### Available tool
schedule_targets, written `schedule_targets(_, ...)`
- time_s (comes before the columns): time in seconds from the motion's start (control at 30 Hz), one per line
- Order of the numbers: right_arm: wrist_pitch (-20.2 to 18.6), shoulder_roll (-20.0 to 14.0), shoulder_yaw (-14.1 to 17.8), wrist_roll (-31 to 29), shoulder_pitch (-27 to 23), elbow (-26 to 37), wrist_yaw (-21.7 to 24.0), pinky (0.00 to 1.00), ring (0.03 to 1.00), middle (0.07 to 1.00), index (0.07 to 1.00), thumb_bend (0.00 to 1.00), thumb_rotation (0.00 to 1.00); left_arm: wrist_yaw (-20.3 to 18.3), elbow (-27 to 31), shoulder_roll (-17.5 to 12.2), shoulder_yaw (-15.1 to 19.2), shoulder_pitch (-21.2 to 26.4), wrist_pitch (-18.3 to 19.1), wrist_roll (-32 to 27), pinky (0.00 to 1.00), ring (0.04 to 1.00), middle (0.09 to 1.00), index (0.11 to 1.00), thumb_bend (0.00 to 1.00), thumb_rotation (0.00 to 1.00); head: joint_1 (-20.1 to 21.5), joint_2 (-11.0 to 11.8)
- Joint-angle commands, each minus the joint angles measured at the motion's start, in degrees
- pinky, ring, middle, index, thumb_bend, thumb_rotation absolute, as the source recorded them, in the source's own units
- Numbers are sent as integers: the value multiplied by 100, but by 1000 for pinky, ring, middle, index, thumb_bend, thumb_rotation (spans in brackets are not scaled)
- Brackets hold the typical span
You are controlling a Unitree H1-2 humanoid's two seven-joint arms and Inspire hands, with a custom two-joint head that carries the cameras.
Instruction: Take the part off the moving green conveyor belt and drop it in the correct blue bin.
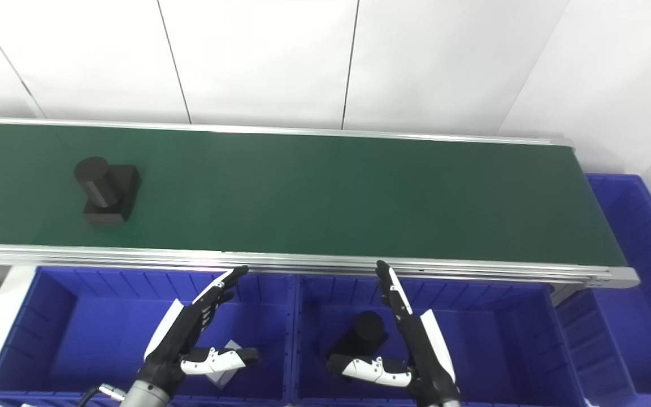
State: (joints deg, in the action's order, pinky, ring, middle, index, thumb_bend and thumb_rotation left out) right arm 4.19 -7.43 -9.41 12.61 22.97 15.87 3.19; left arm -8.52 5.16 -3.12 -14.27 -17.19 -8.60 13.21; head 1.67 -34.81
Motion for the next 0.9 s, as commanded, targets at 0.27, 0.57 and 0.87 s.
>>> schedule_targets(0.27,657,84,108,-158,-77,-38,-104,972,977,967,1000,961,345,91,-13,-40,-37,189,-262,-23,925,962,980,934,915,472,26,-19)
schedule_targets(0.57,843,96,109,-232,-45,-83,-75,992,982,960,1000,942,329,125,58,-8,-13,114,-308,-85,915,946,983,941,900,467,136,-71)
schedule_targets(0.87,861,94,105,-194,-47,-25,-74,970,970,966,1000,937,344,158,33,39,-10,123,-351,-100,899,935,977,945,907,475,11,-39)
